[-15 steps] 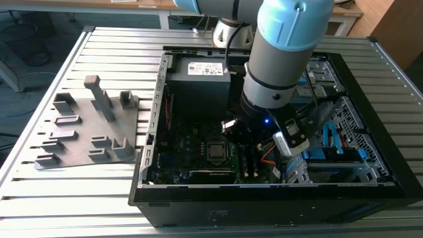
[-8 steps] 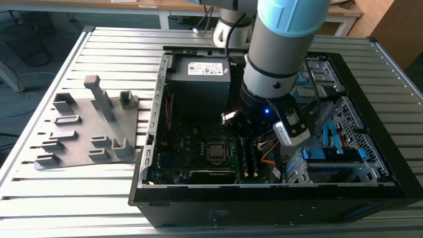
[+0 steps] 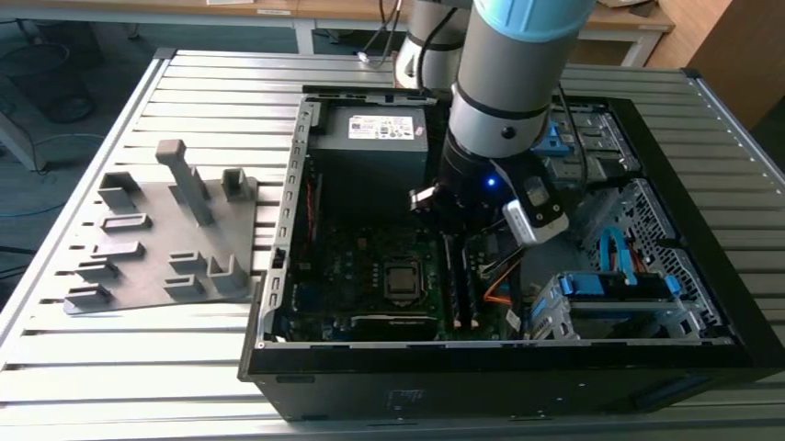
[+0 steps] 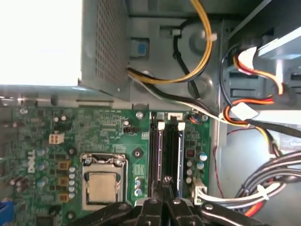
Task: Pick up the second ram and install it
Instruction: 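Press down the second ram until it locks into place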
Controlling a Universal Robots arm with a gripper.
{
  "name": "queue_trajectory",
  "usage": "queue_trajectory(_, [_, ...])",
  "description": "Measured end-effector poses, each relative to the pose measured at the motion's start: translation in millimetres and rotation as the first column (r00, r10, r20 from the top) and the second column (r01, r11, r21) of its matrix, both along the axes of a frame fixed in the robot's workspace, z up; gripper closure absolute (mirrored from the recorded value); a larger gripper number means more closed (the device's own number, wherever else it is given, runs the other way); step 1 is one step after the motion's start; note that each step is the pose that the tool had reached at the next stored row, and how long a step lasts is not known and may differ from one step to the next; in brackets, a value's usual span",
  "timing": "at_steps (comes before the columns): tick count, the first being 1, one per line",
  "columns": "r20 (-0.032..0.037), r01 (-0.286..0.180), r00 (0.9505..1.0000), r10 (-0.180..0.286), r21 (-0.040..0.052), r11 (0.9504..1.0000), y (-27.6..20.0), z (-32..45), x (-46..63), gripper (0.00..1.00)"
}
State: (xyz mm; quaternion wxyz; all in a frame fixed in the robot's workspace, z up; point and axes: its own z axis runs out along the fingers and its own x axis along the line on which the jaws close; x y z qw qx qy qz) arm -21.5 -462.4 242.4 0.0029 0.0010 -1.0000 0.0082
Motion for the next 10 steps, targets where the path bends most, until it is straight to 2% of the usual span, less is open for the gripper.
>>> queue_trajectory(3, [0.0001, 0.0, 1.0, 0.0, 0.0001, 1.0, 0.0, 6.6, 0.0, 0.9])
queue_trajectory(10, [0.0002, 0.0, 1.0, 0.0, 0.0005, 1.0, 0.1, 6.7, 0.0, 0.9])
